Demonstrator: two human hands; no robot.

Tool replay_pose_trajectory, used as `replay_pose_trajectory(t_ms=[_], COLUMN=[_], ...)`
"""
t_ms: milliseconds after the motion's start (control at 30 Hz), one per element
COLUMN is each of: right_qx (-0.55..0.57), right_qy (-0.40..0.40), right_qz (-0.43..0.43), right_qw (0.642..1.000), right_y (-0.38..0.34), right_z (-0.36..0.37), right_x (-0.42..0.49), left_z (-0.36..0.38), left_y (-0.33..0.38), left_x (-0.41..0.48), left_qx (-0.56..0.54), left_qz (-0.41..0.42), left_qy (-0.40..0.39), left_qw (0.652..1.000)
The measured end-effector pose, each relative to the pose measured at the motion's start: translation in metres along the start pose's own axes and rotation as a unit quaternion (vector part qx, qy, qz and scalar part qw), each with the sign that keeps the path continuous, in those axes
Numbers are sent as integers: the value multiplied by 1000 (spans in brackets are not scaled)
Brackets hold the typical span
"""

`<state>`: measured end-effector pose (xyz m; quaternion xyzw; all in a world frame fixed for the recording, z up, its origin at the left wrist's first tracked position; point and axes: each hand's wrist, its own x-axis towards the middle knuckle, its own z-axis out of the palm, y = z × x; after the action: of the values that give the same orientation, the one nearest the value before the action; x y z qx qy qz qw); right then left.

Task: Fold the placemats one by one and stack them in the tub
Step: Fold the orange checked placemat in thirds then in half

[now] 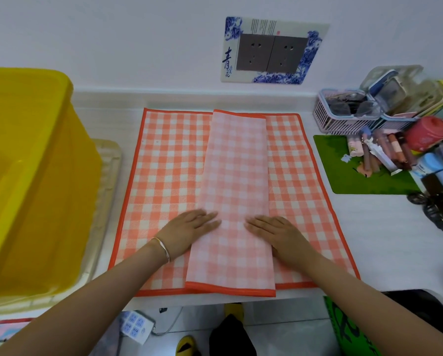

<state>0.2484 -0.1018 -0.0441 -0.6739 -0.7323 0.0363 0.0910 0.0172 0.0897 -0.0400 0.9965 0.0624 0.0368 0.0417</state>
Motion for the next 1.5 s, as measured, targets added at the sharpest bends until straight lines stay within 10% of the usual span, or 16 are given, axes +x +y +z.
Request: replay_pose_trajectory(t_ms=[300, 500, 667, 900, 1100, 1267, 1500], right_qx=[132, 383, 390, 343, 332, 324, 311], right_qy=[129, 145, 179, 159, 150, 165, 155], right_qz=[118, 364, 440, 506, 513, 514, 517], right_qw=[976, 836, 789, 775, 777, 777, 782], right_y=[-2, -15, -14, -12, -13, -12, -13], right_z=[0, -15, -17, -18, -22, -25, -25], right_x=[2, 21, 39, 50, 54, 55, 57], left_z=[-7, -7, -17, -21, -25, -10, 4], left_y=[-11, -5, -9, -15, 1, 14, 27], left_x=[-3, 16, 35, 44, 44, 29, 16], left_qx=[-154, -311, -353, -343, -274, -57, 0], left_qz=[-133, -339, -399, -421, -445, -180, -103], left_qy=[163, 156, 138, 7, 42, 60, -88], left_qw=[965, 874, 835, 840, 851, 980, 991])
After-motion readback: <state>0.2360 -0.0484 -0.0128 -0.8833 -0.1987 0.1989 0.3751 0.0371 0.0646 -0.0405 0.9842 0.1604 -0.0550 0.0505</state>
